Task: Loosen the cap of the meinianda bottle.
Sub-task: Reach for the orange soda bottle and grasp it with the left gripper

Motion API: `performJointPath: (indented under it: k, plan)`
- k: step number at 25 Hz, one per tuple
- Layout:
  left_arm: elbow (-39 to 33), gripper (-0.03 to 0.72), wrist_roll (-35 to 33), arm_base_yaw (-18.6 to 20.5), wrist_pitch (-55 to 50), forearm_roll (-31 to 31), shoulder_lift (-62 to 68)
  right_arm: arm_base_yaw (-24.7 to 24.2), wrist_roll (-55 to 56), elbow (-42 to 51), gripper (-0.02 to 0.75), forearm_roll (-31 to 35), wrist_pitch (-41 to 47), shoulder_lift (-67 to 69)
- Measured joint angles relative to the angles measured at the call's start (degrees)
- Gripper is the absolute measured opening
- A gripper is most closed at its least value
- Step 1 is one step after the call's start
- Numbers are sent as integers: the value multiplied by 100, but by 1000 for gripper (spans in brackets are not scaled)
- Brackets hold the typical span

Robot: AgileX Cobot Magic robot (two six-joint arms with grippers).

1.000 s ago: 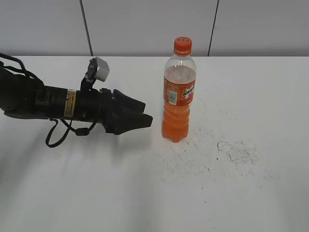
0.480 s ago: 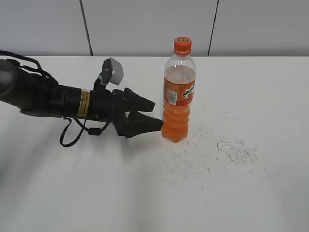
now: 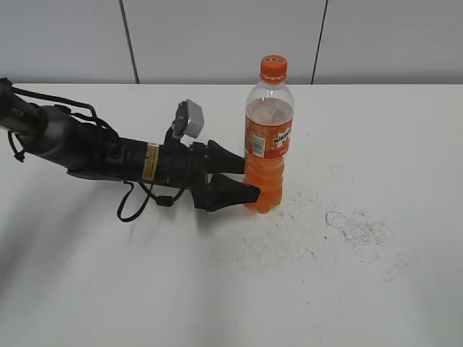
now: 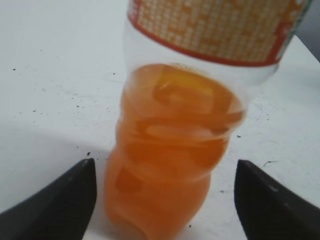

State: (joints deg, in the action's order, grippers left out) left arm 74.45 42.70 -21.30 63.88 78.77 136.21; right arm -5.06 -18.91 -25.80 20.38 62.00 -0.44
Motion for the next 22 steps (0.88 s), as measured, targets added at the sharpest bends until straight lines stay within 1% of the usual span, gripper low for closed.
performJointPath:
  k: [14,19,22]
  plan:
    - [764,674,-5,-516,-382,-1,396,0,0,0,493,0,0,0]
    - [806,666,-10,-570,-428,-91,501,0,0,0,493,0,0,0]
    - [806,636,-10,-570,-443,-116,503,0,0,0,493,0,0,0]
